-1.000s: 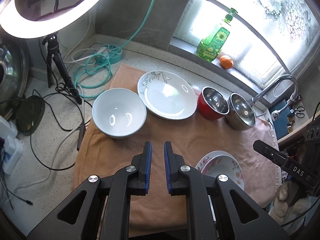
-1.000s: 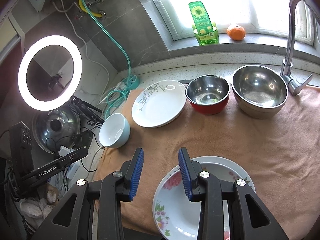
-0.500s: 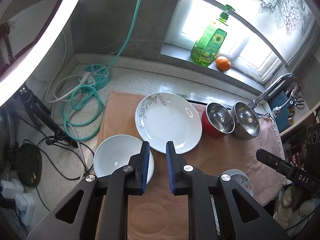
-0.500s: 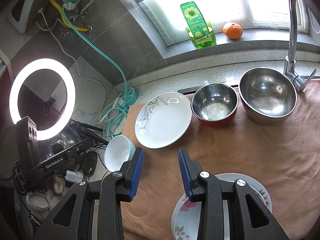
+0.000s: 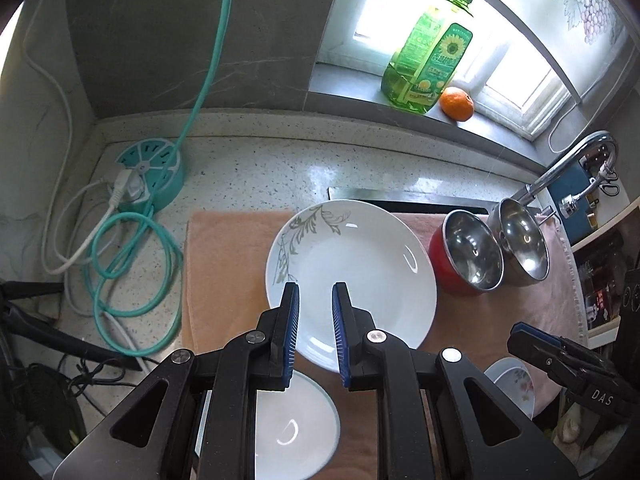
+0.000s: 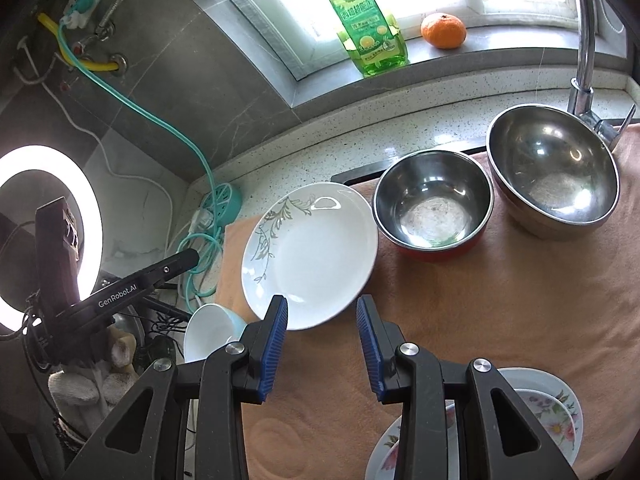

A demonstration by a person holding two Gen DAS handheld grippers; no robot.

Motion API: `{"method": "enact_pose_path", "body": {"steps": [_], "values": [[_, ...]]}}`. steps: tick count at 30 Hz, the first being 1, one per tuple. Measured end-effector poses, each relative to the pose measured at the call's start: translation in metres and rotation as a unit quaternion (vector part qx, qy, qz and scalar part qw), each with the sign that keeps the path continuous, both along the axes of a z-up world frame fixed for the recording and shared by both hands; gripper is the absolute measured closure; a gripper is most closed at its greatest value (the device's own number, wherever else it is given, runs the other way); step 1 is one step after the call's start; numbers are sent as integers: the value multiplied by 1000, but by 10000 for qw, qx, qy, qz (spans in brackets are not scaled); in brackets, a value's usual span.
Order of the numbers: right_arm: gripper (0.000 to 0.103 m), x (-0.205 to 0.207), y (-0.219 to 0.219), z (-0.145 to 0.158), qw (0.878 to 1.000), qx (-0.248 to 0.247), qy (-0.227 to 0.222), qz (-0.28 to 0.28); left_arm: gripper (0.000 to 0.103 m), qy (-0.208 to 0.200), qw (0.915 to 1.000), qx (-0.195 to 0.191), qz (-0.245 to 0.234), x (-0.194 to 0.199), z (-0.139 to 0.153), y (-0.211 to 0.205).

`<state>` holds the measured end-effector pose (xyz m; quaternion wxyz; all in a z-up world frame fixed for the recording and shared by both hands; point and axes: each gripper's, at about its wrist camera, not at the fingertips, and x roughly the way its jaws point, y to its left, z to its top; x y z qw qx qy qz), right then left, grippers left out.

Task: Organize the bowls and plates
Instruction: 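Move both tools up and over to the white leaf-pattern plate, then close both tools on the white leaf-pattern plate's rim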

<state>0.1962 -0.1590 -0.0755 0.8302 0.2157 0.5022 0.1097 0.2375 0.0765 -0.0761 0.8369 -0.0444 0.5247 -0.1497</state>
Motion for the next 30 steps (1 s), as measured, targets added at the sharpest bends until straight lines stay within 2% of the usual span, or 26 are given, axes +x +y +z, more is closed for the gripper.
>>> {"method": "enact_pose_path", "body": {"steps": [15,30], "values": [[70,32,14,-44,9984,-353,394,-218,88,296,9986,252,-364,56,-37,-4],[71,47,10,-68,9964,-409,653,-363,88,551,9970,298,-445,77,-65,-9]]}}
